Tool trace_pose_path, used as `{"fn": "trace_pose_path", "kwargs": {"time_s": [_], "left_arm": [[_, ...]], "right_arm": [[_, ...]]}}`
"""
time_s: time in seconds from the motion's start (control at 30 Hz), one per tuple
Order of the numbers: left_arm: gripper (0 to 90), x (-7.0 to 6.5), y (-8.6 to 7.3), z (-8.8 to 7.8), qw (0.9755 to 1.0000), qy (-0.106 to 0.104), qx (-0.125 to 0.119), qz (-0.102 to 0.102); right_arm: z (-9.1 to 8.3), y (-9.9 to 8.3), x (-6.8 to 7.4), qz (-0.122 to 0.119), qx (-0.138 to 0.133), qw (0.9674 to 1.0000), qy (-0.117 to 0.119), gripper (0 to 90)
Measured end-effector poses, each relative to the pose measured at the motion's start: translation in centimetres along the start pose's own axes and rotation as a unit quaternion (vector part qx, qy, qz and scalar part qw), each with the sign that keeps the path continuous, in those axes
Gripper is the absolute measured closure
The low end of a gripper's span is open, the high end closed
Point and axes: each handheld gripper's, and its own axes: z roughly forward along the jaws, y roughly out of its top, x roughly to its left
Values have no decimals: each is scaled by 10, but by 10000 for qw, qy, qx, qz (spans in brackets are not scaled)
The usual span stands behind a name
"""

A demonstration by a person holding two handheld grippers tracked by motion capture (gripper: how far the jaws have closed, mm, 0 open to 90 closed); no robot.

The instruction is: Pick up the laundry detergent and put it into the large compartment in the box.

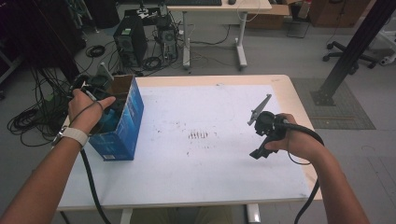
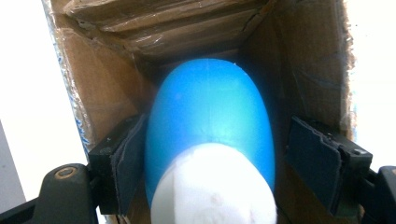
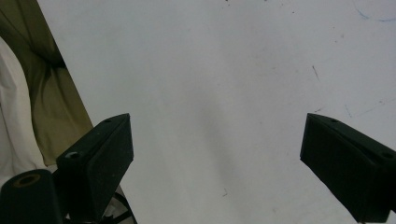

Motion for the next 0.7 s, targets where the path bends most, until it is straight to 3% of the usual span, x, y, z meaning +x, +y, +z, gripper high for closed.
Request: {"fn": "trace_pose_path", "kwargs": {"time_s": [0.1, 0.13, 0.7], "left_arm": [[222, 0, 0, -4, 10000, -1, -29, -12], [165, -1, 0, -7, 10000, 15, -19, -3], [150, -2, 0, -22, 10000, -1, -53, 13]], "right_arm": [[0, 0, 0, -5, -3, 10000, -1, 97], [0, 0, 0, -4, -1, 10000, -5, 97], [-3, -1, 3, -18, -23, 10000, -36, 97]]}}
